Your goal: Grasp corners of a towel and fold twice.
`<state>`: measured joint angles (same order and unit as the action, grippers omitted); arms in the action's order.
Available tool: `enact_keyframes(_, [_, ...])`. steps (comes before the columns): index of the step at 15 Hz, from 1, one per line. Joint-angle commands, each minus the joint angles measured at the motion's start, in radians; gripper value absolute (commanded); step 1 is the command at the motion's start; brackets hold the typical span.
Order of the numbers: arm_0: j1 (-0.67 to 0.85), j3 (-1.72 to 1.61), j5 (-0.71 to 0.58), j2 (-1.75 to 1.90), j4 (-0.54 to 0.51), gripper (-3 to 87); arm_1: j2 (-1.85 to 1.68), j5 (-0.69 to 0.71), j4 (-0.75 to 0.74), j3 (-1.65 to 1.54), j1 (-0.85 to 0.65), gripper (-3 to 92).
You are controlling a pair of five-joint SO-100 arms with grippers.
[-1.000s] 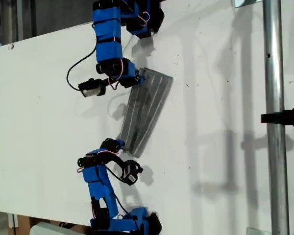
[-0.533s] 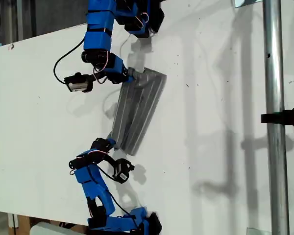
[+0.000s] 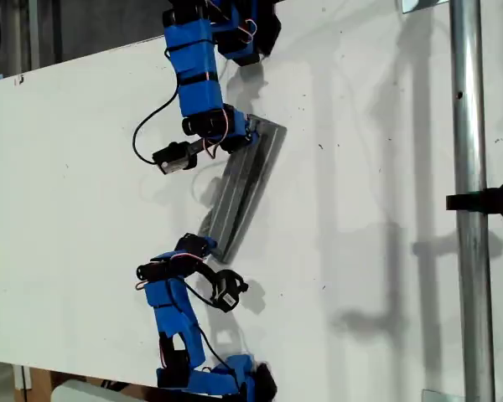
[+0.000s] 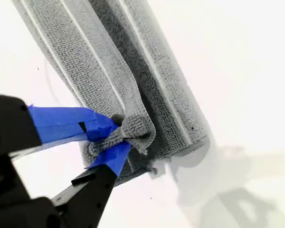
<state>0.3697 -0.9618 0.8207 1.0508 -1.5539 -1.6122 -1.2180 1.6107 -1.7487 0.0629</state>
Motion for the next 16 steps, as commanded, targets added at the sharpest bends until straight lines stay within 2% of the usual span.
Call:
enact_keyframes(1, [0.002, 0.044, -0.008, 0.052, -0.029, -2.8, -0.11, 0.006, 0.063, 0.0, -0.051, -0.2])
enact_keyframes(3, [-0.002, 0.048, -0.009, 0.087, -0.063, -2.8, -0.163, -0.026, 0.083, -0.005, -0.021, -0.2])
enact_keyframes(8, [0.021, 0.038, -0.023, 0.14, -0.084, -2.8, -0.382, 0.014, 0.371, 0.015, -0.172, -0.2])
enact_keyframes(9, [0.021, 0.037, -0.026, 0.133, -0.081, -2.8, -0.39, 0.014, 0.331, -0.002, -0.138, -0.2])
enact_keyframes(14, [0.014, 0.02, -0.017, 0.08, -0.061, -2.8, -0.126, -0.051, -0.094, -0.049, 0.067, -0.2])
enact_keyframes(16, [0.011, 0.008, -0.003, 0.046, -0.046, -2.8, 0.015, -0.081, -0.147, 0.0, 0.12, -0.2])
